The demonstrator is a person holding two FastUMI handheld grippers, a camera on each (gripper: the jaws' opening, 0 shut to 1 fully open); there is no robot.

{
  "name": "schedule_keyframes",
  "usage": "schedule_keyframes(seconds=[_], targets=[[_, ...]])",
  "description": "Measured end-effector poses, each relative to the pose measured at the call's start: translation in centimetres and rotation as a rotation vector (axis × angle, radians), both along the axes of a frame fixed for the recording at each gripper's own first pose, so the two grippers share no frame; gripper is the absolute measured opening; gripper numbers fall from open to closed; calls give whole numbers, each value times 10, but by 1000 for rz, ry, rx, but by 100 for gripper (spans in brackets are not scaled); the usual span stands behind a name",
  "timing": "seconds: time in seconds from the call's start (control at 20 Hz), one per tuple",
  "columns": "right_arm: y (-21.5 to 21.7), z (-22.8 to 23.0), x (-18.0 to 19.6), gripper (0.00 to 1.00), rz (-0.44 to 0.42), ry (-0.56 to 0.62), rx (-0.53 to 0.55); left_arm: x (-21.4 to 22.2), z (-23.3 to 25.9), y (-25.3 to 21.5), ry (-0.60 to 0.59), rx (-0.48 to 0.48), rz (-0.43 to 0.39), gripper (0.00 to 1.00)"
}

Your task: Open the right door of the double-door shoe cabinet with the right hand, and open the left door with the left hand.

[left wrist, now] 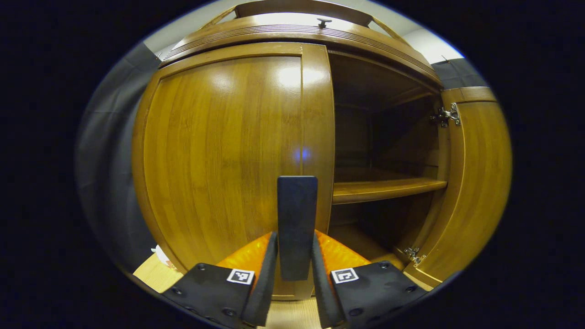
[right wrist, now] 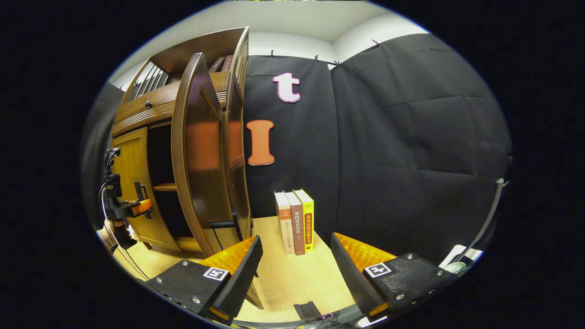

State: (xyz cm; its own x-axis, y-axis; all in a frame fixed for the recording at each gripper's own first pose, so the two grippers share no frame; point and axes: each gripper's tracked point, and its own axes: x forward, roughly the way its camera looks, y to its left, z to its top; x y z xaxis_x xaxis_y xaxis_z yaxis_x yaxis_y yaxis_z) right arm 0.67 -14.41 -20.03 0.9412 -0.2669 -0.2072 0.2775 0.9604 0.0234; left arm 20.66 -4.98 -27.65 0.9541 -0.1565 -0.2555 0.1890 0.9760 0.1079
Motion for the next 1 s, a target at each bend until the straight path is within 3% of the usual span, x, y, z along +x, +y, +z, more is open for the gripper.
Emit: schedule_keyframes(seconds=[0.05,0.1,0.35,0.55,0.6,1.0], targets=[[0,1,0,99,-3,-2,0,-1,-3,0,9,4,3,41],[1,1,-1,92,-6,-3,1,-3,-1,0,9,-2,1,42],[9,6,-11,92,-10,-9,3,-9,1,-1,36,-28,-21,40],[20,15,-20,92,-11,-22,-15,-33,4,7,27,-43,-38,40],[23,18,-22,99,-12,-27,-17,-38,5,8,23,-54,-48,40],[53,34,-37,99,-8,-61,-23,-84,17,28,30,-84,-79,38]])
